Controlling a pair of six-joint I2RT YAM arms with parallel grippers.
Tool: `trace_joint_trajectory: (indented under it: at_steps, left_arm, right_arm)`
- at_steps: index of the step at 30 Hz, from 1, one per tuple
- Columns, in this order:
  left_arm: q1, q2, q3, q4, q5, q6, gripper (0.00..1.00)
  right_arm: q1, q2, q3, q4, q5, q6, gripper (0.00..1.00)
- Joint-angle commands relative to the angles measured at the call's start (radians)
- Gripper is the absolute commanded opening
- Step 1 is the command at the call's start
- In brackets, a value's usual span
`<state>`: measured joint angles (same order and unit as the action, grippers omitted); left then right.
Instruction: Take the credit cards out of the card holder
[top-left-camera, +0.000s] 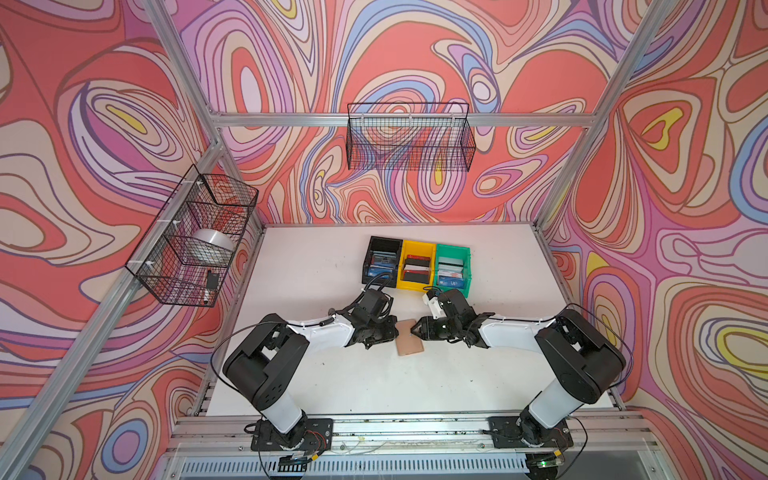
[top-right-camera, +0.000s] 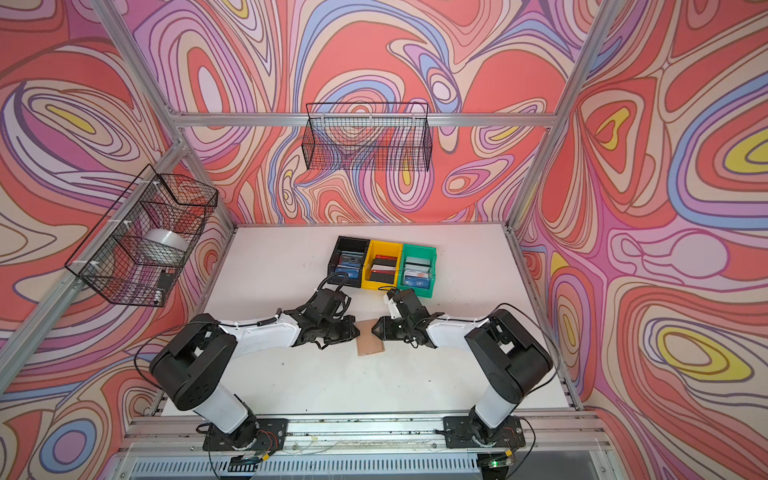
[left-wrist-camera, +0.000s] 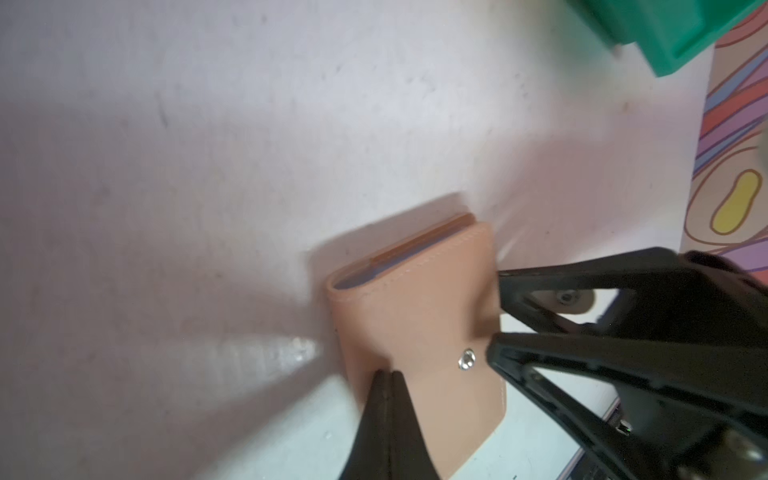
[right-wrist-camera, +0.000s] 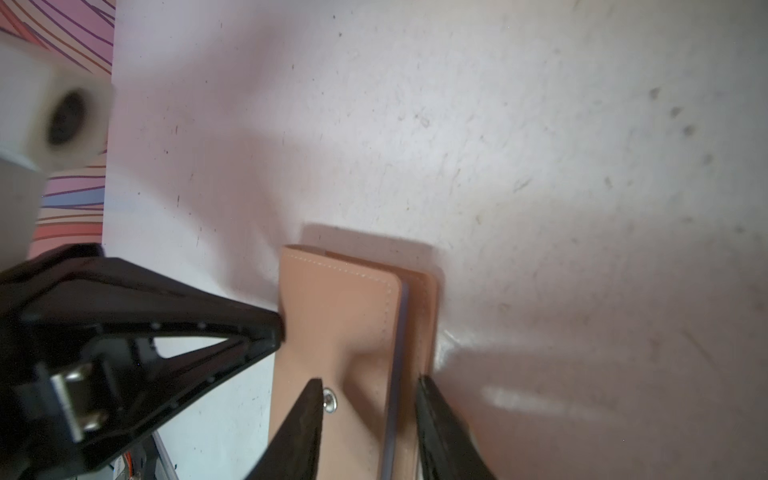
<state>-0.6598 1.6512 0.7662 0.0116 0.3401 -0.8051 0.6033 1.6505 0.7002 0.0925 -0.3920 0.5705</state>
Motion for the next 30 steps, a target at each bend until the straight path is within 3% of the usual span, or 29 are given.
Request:
trace_joint_trajectory:
  at_steps: [1,15,24,30]
  left_arm:
    - [0.001,0.017,0.005,0.006,0.013,-0.033,0.0]
    - [0.019,0.019,-0.024,-0.02,-0.006,-0.016,0.0]
    - [0.114,-0.127,-0.032,-0.168,-0.012,0.039,0.0]
    - [0.133,-0.137,-0.033,-0.219,-0.022,0.062,0.0]
  right_arm:
    - [0.001,-0.016,0.003,0.006,-0.04,0.003,0.38]
    - [0.0,0.011,-0.016,0.186,-0.243,0.069,0.38]
    - [0.001,0.028,0.008,0.222,-0.363,0.069,0.37]
    - [0.002,0.074,0.035,0.238,-0.402,0.076,0.37]
